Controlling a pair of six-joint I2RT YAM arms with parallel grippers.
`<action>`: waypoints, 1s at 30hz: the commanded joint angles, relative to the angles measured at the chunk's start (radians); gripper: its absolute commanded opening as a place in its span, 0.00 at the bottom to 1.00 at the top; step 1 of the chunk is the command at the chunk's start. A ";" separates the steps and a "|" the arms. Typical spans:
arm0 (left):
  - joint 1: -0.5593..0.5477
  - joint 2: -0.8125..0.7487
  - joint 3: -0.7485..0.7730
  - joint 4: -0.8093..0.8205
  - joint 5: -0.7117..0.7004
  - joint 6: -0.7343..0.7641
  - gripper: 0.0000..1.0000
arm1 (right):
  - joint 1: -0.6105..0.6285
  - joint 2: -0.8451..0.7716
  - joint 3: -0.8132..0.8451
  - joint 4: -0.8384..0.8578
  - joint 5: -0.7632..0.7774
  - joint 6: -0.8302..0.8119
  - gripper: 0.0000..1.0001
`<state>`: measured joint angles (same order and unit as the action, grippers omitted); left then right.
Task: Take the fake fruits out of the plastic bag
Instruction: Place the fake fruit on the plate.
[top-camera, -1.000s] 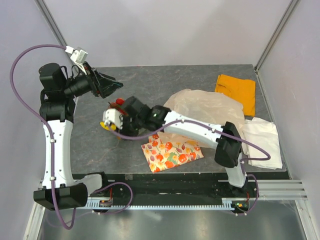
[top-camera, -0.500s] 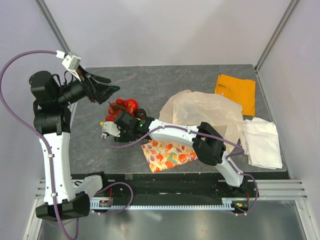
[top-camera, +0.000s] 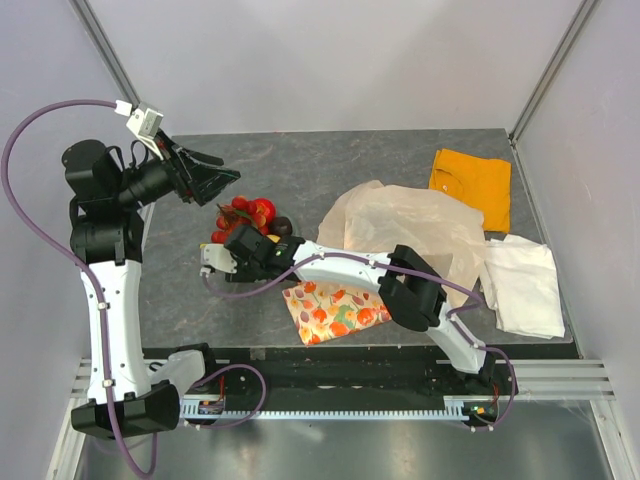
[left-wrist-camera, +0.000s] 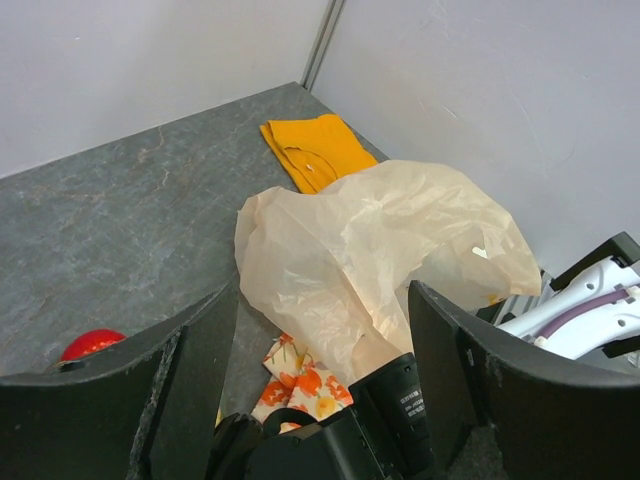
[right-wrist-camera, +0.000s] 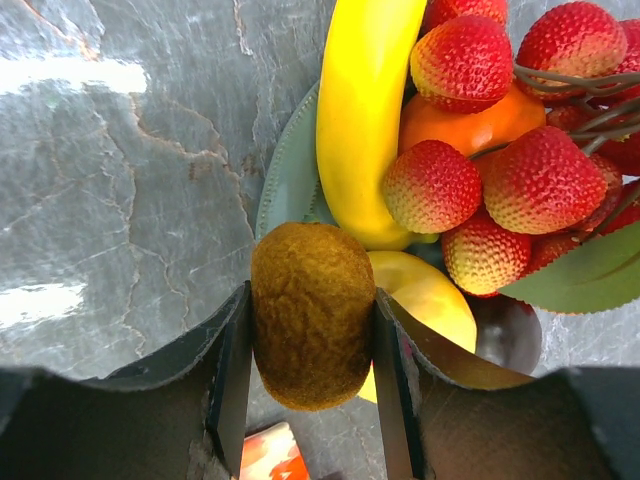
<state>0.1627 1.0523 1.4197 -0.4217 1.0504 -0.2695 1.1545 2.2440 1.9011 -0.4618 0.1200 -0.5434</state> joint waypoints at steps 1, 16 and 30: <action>0.009 0.011 0.012 0.046 0.025 -0.045 0.76 | 0.002 0.022 0.029 0.031 0.041 -0.042 0.48; 0.009 0.011 0.005 0.050 0.033 -0.054 0.75 | 0.004 0.035 0.012 0.041 0.073 -0.050 0.70; 0.009 0.009 0.007 0.084 0.046 -0.079 0.76 | 0.024 -0.060 0.035 -0.005 0.079 -0.015 0.81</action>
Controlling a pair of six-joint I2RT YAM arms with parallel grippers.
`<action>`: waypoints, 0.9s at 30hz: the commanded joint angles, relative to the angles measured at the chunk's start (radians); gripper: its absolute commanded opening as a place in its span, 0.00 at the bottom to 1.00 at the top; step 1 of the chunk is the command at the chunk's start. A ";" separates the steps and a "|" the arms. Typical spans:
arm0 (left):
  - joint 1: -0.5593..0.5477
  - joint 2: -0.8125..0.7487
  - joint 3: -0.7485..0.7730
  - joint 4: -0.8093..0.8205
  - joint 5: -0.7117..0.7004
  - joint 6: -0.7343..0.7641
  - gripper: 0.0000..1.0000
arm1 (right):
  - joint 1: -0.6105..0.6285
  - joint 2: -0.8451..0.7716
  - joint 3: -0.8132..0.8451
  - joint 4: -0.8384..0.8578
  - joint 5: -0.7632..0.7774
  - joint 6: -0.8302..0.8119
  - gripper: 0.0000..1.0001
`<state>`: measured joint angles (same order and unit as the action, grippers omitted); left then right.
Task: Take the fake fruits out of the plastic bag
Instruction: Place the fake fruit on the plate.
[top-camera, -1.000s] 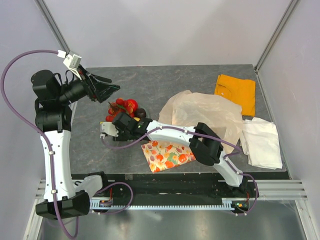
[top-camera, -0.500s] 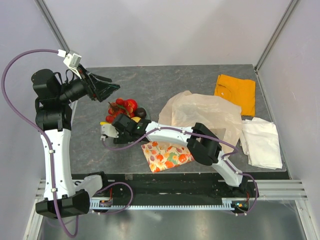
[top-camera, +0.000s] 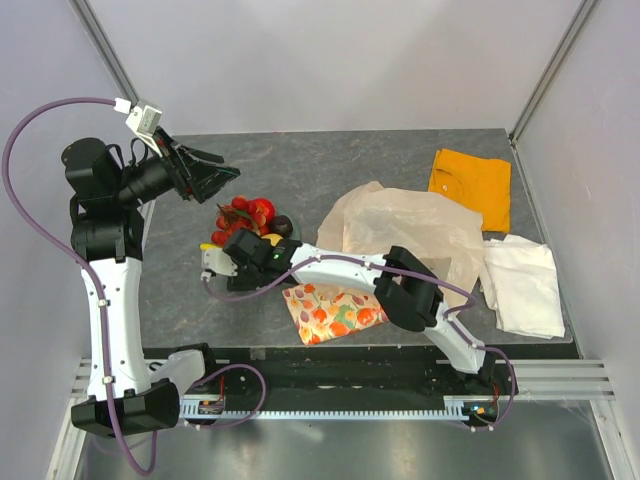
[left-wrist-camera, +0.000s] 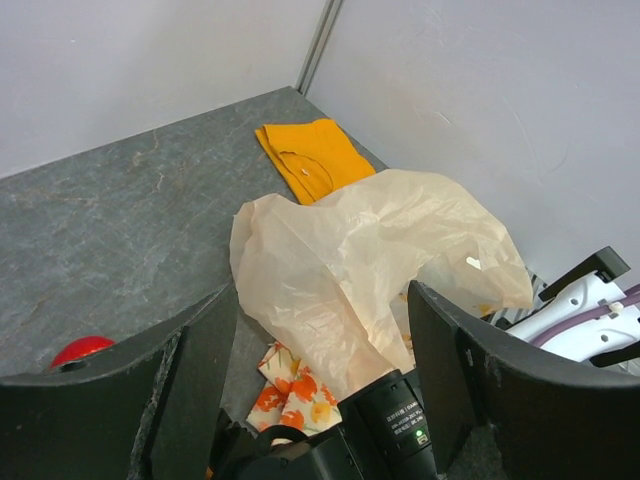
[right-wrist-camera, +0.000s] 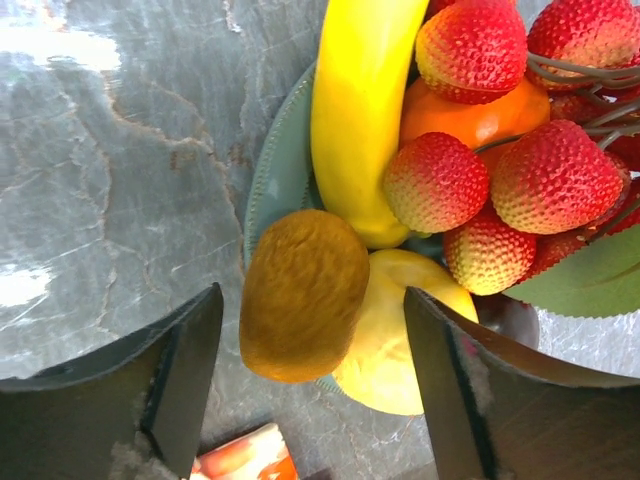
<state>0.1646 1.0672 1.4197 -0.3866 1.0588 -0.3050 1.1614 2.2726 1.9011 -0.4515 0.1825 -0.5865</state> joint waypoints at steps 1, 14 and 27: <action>0.007 -0.004 0.008 0.052 0.038 -0.045 0.75 | 0.020 -0.105 0.039 -0.018 0.012 0.036 0.82; 0.007 0.031 0.047 0.088 0.049 -0.068 0.75 | 0.018 -0.182 0.095 -0.056 0.032 0.099 0.98; 0.003 -0.064 -0.128 -0.007 -0.114 0.001 0.77 | -0.235 -0.828 -0.181 -0.364 -0.216 0.169 0.88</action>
<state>0.1646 1.0431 1.3380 -0.3599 0.9886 -0.3508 0.9810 1.6684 1.8038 -0.6842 0.0677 -0.4297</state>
